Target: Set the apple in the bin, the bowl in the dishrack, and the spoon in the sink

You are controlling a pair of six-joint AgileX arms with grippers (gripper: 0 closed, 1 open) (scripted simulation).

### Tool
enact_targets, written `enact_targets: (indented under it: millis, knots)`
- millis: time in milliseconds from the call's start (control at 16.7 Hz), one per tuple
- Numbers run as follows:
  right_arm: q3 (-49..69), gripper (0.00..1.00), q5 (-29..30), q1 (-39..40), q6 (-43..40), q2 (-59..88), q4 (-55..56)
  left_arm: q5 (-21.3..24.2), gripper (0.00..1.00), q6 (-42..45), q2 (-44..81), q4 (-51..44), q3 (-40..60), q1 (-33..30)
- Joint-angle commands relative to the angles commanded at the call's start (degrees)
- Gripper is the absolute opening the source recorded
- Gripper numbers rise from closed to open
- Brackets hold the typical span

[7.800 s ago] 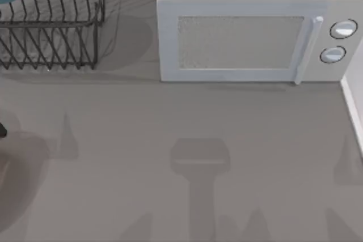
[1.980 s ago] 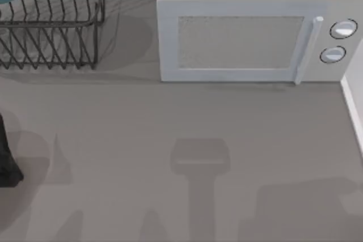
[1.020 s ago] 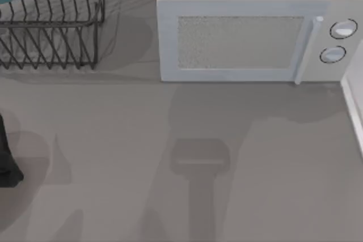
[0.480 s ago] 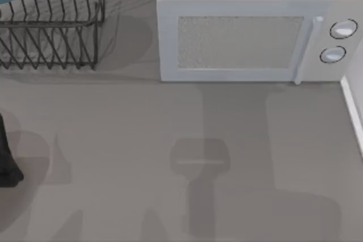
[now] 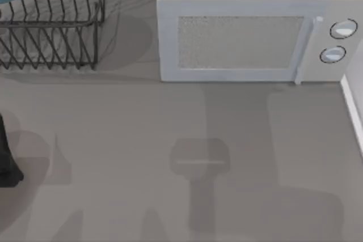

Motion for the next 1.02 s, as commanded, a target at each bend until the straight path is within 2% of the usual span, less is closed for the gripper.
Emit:
enact_targets:
  millis: [180, 660, 960, 1020]
  knots:
    - [-3.94, 0.00, -0.05, 0.08, 0.00, -1.46, 2.95, 0.00, 1.00, 0.00, 0.00, 0.00, 0.00, 0.00]
    - [-24.94, 0.00, -0.08, 0.38, -0.07, -7.75, 16.79, 0.00, 1.00, 0.00, 0.00, 0.00, 0.00, 0.00]
    - [-26.48, 0.00, -0.08, 0.39, -0.07, -8.31, 18.06, 0.00, 1.00, 0.00, 0.00, 0.00, 0.00, 0.00]
    - [-26.48, 0.08, -0.08, 0.39, -0.07, -8.31, 18.06, 0.00, 1.00, 0.00, 0.00, 0.00, 0.00, 0.00]
